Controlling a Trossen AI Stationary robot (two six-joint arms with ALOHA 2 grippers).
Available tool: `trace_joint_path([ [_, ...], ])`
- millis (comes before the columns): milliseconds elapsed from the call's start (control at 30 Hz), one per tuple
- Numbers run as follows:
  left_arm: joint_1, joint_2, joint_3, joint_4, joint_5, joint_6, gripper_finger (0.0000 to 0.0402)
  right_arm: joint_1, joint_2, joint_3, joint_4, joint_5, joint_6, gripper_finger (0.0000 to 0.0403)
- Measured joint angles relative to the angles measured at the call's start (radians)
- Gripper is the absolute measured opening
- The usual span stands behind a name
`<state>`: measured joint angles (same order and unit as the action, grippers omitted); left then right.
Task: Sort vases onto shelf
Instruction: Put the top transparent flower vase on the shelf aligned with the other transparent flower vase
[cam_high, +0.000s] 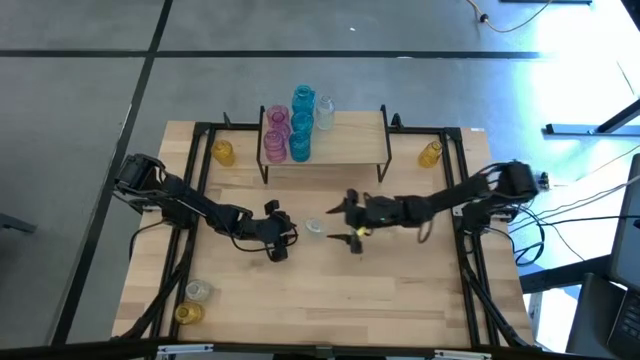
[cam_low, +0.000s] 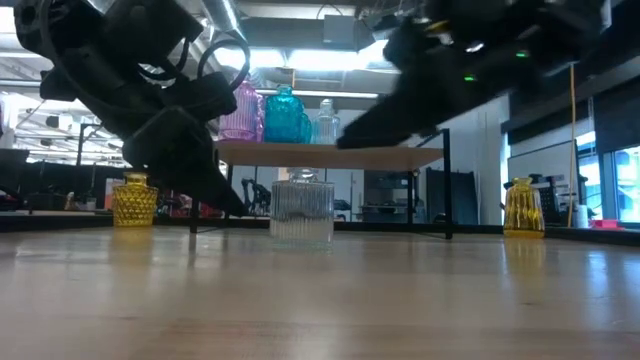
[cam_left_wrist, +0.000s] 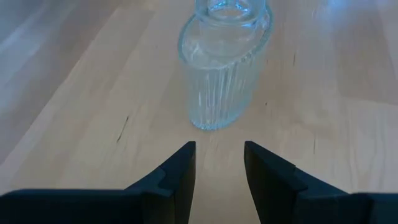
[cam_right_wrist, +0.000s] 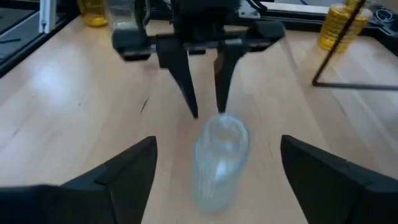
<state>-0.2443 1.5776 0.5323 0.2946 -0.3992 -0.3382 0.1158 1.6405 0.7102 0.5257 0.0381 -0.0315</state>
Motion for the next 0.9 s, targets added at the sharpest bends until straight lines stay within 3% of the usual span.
trace_joint_path([
  [267, -0.001, 0.0, 0.0, -0.006, 0.0, -0.007, 0.013, -0.005, 0.163, 0.189, -0.025, 0.004, 0.0, 0.0314],
  [900, -0.001, 0.0, 0.0, -0.018, -0.007, -0.022, 0.013, -0.005, 0.225, 0.196, -0.073, 0.042, 0.001, 0.0217],
])
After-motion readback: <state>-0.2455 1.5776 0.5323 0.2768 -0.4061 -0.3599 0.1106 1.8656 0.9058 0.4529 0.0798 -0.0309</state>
